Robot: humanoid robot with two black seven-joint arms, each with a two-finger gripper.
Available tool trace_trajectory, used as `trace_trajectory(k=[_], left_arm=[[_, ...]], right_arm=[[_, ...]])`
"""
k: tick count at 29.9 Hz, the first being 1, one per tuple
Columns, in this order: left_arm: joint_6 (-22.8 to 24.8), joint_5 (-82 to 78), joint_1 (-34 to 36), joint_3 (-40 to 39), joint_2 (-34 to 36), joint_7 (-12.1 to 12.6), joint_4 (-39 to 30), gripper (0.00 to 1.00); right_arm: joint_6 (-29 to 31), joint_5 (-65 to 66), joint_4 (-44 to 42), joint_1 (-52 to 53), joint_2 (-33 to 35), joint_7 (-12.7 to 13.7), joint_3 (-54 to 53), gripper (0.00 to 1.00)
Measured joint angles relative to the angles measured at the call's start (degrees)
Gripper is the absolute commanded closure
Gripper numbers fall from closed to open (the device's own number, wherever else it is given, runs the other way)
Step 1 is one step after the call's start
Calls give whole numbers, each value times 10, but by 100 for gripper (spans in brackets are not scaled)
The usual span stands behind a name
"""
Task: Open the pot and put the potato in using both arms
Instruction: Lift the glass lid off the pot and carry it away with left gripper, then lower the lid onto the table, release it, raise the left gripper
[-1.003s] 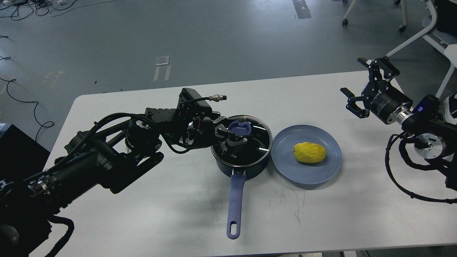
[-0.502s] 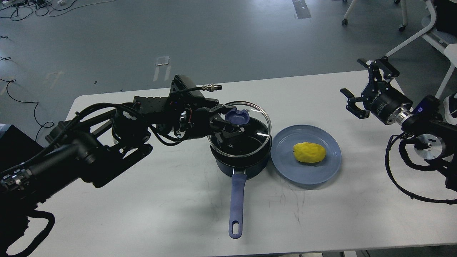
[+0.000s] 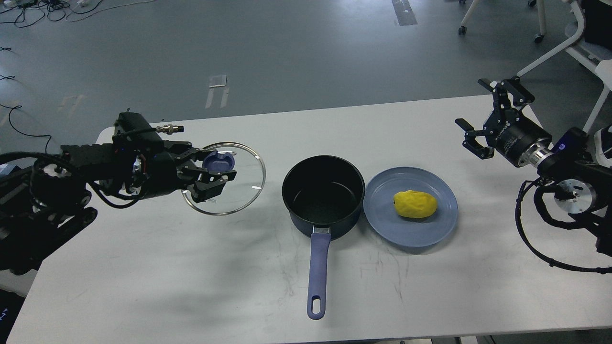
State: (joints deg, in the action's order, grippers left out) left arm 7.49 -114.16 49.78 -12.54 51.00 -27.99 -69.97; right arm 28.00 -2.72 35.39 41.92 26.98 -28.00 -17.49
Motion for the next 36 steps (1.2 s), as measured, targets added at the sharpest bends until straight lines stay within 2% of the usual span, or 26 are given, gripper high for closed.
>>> trace_trajectory(k=[8, 16, 18, 22, 25, 29, 36], left_arm=[[-67, 23, -78, 3, 5, 0, 66, 57], [-87, 51, -109, 1, -29, 0, 132, 54], [-97, 59, -117, 2, -36, 0, 142, 50], [-105, 66, -123, 2, -43, 0, 147, 27], [-105, 67, -124, 2, -45, 0, 152, 22], [-106, 68, -127, 2, -50, 0, 167, 5], [-97, 152, -116, 2, -51, 0, 167, 3]], right_arm=[[0, 1, 0, -3, 0, 0, 0, 0], [0, 1, 1, -4, 0, 0, 0, 0], [0, 1, 1, -4, 0, 0, 0, 0], [0, 1, 1, -4, 0, 0, 0, 0], [0, 1, 1, -4, 0, 0, 0, 0], [0, 1, 0, -4, 0, 0, 0, 0], [0, 1, -1, -4, 0, 0, 0, 0]])
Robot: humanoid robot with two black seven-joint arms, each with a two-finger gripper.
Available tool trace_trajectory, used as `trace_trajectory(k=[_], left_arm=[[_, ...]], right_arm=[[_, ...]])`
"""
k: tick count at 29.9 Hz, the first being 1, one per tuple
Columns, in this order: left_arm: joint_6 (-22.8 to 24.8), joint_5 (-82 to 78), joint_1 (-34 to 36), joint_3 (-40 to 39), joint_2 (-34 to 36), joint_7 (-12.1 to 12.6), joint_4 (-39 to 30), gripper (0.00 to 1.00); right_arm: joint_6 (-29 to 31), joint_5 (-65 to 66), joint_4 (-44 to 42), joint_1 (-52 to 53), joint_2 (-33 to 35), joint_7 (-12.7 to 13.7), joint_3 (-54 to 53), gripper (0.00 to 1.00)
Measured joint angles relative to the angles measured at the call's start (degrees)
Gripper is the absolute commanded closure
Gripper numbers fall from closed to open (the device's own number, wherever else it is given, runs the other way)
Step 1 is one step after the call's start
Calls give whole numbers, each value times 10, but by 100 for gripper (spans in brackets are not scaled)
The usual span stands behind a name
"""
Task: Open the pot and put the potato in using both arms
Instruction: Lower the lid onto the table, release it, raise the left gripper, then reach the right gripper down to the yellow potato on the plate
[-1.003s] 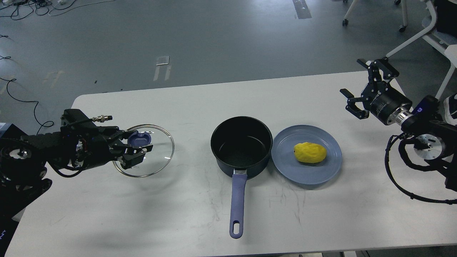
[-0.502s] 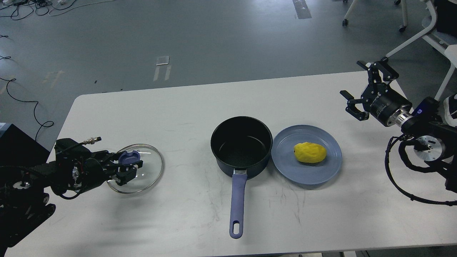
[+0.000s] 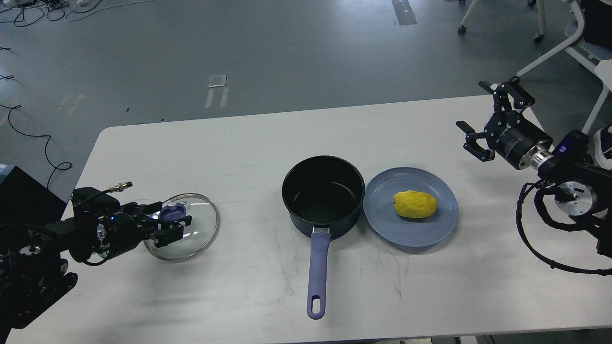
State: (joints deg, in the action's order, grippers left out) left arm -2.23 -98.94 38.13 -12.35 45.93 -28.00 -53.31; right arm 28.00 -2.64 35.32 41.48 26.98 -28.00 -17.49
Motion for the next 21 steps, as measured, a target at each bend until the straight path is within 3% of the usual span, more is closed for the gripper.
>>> trace_trajectory(k=[4, 11, 15, 21], left_arm=[[48, 129, 55, -2, 16, 0, -22, 3], [277, 500, 187, -11, 41, 0, -57, 2], [300, 727, 204, -11, 20, 0, -51, 2], [302, 800, 153, -35, -78, 0, 18, 2]], right_arm=[[0, 0, 0, 1, -1, 0, 0, 0], [0, 0, -1, 1, -3, 0, 0, 0], [0, 3, -1, 1, -5, 0, 0, 0], [0, 47, 1, 0, -11, 0, 20, 0]])
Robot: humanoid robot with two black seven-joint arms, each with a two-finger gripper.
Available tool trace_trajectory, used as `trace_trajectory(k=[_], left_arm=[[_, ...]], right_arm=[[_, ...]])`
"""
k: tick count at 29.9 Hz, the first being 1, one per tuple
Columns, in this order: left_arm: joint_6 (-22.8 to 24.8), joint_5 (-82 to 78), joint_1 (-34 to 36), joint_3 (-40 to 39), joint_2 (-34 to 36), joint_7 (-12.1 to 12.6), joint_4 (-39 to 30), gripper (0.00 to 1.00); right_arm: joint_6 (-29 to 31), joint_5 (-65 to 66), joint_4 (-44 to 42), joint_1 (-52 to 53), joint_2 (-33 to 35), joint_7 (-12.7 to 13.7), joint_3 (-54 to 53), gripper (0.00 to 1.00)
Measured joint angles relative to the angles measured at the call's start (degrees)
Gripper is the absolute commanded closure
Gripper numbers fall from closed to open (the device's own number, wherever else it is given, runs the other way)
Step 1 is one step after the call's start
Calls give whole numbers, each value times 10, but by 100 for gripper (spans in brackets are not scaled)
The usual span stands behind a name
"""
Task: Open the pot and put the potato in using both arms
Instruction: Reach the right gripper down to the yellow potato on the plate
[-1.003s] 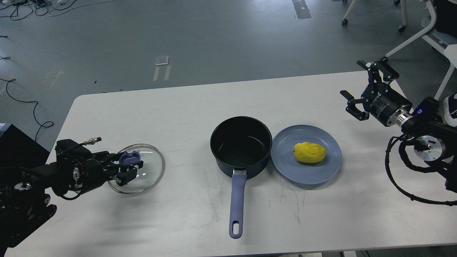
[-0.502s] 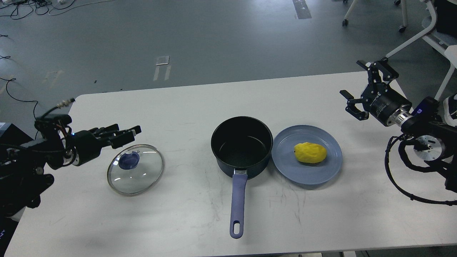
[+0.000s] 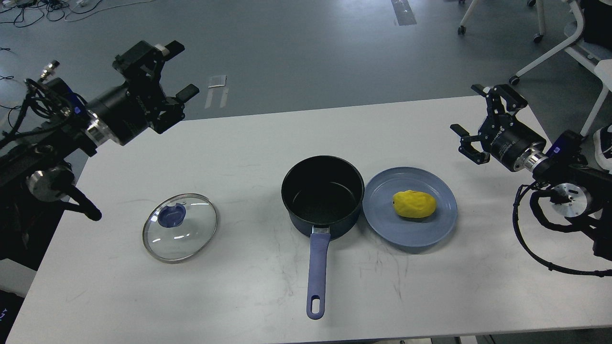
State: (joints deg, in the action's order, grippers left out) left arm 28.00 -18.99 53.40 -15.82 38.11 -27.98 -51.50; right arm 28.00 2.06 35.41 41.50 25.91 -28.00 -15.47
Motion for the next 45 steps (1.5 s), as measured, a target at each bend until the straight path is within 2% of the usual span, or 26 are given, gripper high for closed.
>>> trace_trajectory(k=[6, 10, 15, 20, 24, 28, 34, 38, 45], left_arm=[[0, 13, -66, -85, -78, 0, 85, 2], [0, 35, -75, -107, -97, 0, 117, 2], [0, 40, -76, -109, -101, 0, 124, 2], [0, 40, -73, -109, -101, 0, 122, 2], [0, 41, -71, -109, -97, 0, 117, 2], [0, 41, -70, -110, -94, 0, 116, 2], [0, 41, -69, -112, -89, 0, 111, 2], [0, 41, -69, -111, -76, 0, 109, 2], [0, 43, -69, -111, -74, 0, 109, 2]], right_arm=[[0, 66, 18, 12, 15, 0, 52, 0], [0, 130, 63, 63, 80, 0, 81, 0], [0, 256, 130, 198, 157, 0, 193, 0], [0, 379, 182, 352, 171, 0, 346, 0], [0, 457, 199, 455, 129, 0, 480, 0], [0, 526, 211, 504, 73, 0, 554, 0], [-4, 587, 212, 527, -21, 0, 622, 0], [-41, 613, 212, 536, -78, 0, 684, 0], [-92, 632, 216, 533, -118, 0, 737, 0]])
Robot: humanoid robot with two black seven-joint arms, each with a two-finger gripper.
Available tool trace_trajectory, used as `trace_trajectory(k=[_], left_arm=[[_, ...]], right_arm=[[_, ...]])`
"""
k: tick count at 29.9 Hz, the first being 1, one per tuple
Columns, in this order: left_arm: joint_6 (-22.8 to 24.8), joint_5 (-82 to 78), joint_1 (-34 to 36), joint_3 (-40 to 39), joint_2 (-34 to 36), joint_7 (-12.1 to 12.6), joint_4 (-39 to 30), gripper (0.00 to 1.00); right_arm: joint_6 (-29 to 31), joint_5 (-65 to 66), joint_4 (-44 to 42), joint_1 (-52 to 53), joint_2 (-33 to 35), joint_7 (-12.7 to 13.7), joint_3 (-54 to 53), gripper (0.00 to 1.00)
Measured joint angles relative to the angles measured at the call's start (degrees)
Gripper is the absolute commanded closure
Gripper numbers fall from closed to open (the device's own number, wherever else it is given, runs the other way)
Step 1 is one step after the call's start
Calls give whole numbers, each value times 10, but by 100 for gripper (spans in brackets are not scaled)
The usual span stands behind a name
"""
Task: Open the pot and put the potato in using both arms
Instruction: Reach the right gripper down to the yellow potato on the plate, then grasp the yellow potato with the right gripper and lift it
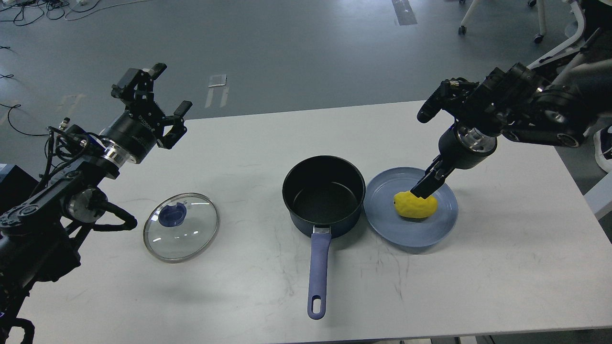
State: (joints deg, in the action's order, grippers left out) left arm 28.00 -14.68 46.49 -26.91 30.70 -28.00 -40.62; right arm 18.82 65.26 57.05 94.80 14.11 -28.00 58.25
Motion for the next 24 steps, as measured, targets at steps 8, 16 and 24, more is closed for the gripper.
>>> trace_trajectory(k=[8, 16, 24], left_arm=[[0, 0, 0, -1, 0, 0, 0, 2], [0, 1, 0, -1, 1, 0, 0, 2], [0, 1, 1, -1, 1, 0, 0, 2]], right_arm=[[-53, 0, -5, -17, -42, 0, 25, 0], [-82, 0, -26, -47, -68, 0, 28, 0], [-113, 0, -43, -78, -73, 0, 34, 37]])
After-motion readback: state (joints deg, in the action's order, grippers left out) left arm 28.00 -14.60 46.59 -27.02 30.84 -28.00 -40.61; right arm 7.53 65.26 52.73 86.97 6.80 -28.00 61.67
